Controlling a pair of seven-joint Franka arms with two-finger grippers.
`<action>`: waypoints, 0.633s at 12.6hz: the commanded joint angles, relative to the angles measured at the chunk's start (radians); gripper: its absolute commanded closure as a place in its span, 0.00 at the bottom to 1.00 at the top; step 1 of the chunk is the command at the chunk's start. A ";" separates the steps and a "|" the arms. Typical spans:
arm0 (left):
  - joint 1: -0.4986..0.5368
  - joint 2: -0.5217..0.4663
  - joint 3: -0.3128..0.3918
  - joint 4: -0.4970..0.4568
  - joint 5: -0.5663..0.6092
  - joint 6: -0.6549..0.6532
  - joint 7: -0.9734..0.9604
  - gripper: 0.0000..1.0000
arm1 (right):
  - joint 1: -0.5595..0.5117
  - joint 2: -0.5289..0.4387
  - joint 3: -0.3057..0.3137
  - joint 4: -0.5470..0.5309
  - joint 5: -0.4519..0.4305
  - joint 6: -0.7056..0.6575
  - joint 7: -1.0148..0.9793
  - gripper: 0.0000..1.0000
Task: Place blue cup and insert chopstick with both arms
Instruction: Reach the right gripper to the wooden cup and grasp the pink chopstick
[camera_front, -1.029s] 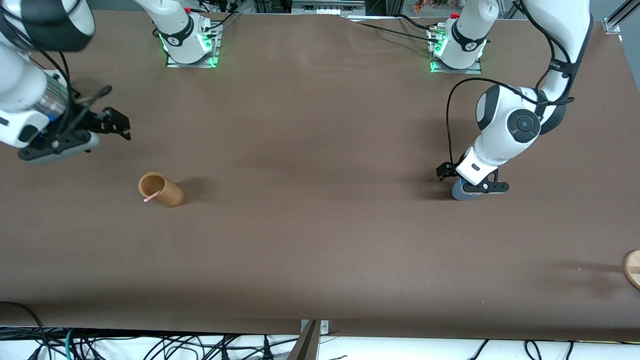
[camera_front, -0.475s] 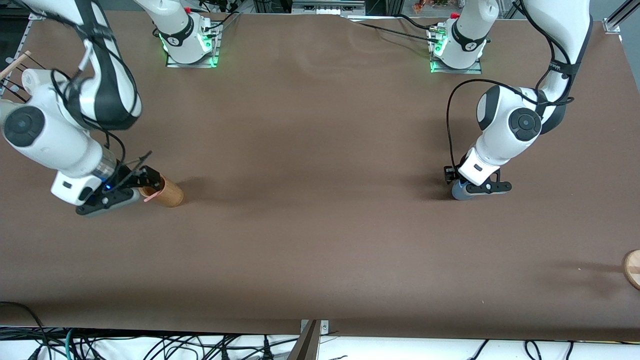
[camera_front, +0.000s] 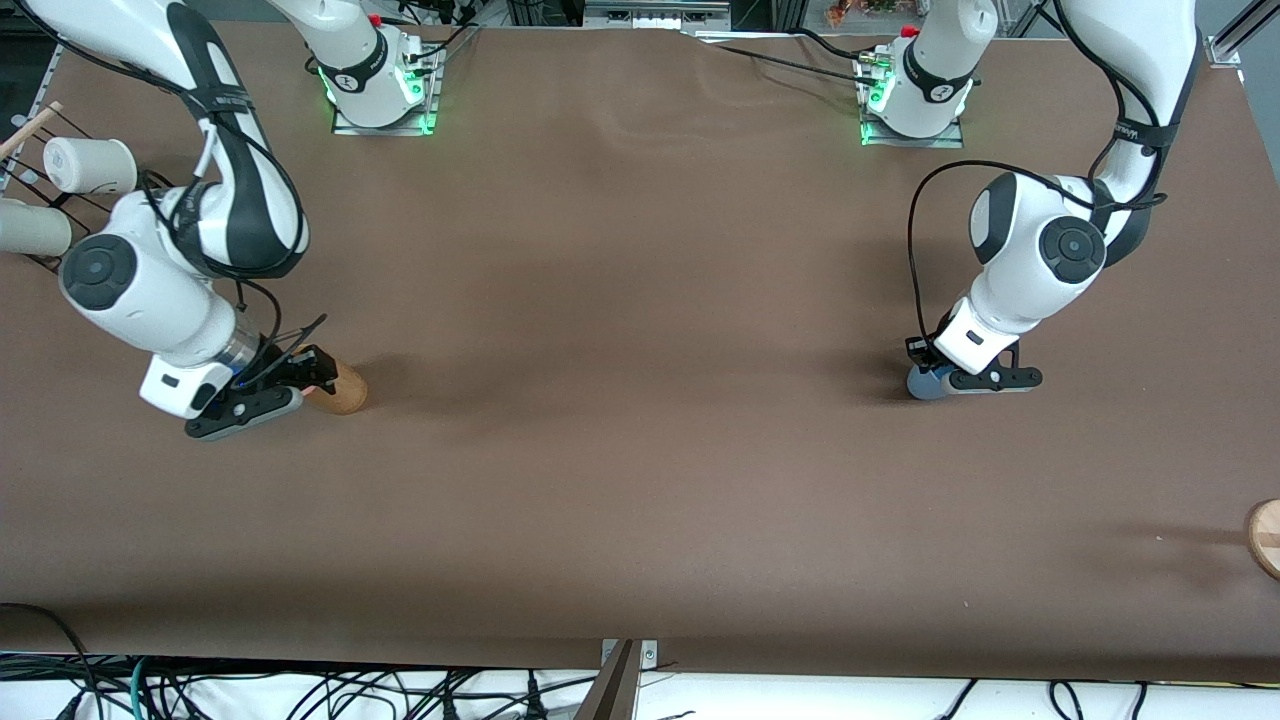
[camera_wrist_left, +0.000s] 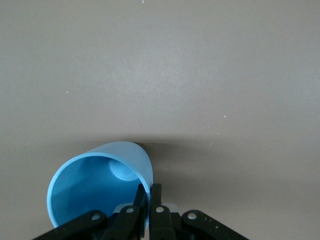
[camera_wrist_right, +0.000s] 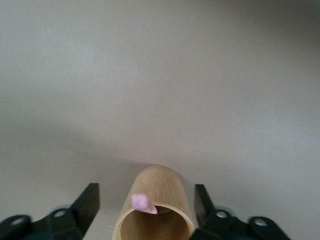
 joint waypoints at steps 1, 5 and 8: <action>-0.029 0.007 -0.027 0.110 0.015 -0.104 -0.052 1.00 | 0.000 -0.020 -0.001 -0.044 -0.006 0.030 -0.014 0.37; -0.174 0.108 -0.094 0.323 0.016 -0.221 -0.404 1.00 | 0.000 -0.026 -0.001 -0.038 -0.006 0.027 -0.032 0.50; -0.350 0.230 -0.078 0.503 0.015 -0.278 -0.654 1.00 | 0.000 -0.026 -0.003 -0.039 -0.006 0.027 -0.056 0.62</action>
